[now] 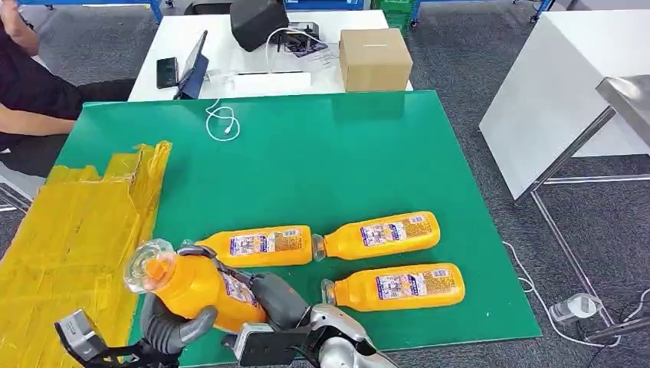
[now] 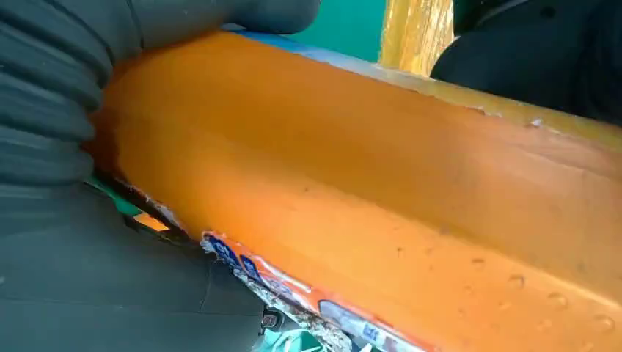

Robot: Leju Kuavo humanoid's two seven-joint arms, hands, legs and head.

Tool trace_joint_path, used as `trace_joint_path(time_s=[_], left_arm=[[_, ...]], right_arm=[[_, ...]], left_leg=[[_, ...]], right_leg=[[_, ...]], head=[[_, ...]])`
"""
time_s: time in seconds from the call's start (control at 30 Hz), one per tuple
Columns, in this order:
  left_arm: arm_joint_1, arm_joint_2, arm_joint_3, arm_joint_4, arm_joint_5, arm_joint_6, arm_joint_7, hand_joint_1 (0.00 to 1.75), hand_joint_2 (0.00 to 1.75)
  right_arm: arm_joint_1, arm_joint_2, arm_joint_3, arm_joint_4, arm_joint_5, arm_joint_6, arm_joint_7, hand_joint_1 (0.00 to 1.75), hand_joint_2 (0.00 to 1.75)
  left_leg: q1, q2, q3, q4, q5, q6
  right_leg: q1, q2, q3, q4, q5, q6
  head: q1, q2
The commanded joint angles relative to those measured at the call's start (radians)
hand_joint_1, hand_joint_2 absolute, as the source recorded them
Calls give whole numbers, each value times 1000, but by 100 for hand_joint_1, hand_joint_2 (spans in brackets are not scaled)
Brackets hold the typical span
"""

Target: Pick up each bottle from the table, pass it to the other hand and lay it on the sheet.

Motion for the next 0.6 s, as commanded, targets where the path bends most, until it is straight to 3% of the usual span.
trace_joint_path(time_s=[0.03,0.07,0.1,0.13,0.23,0.37,0.6], left_arm=[[-57,1,-30,21,-162,98,-17,175,175],[-56,6,-15,8,-188,121,-12,175,175],[-60,15,3,-4,-230,154,-1,175,175],[-66,19,30,-23,-276,200,-1,175,175],[-137,58,140,-56,-433,331,31,175,175],[-247,144,288,-26,-715,432,87,175,175],[-253,136,304,-20,-747,429,78,175,175]], right_arm=[[-41,6,41,52,18,-29,31,175,175],[-25,11,30,23,37,-71,39,175,175],[-23,7,23,-13,86,-140,41,96,175],[-23,7,7,-48,115,-184,47,0,175],[-69,-8,-79,-110,138,-198,98,0,175],[-143,-9,-200,-26,151,-177,114,0,175],[-143,-2,-214,-4,151,-163,93,0,175]], left_leg=[[0,-1,2,0,0,0],[0,-1,1,0,0,0],[0,-1,2,0,0,0],[0,-1,0,0,0,0],[0,0,-1,1,0,0],[0,1,0,1,2,-1],[0,0,2,-1,2,-1]], right_leg=[[0,-1,2,-1,-1,-1],[0,-1,1,0,0,-1],[0,-1,2,0,-1,-1],[0,-1,0,0,0,-1],[0,0,-1,2,-1,-1],[1,1,-1,2,1,-2],[1,-1,2,2,0,-1]], head=[[0,0],[0,0],[0,0],[1,0],[0,0],[0,0],[0,0]])
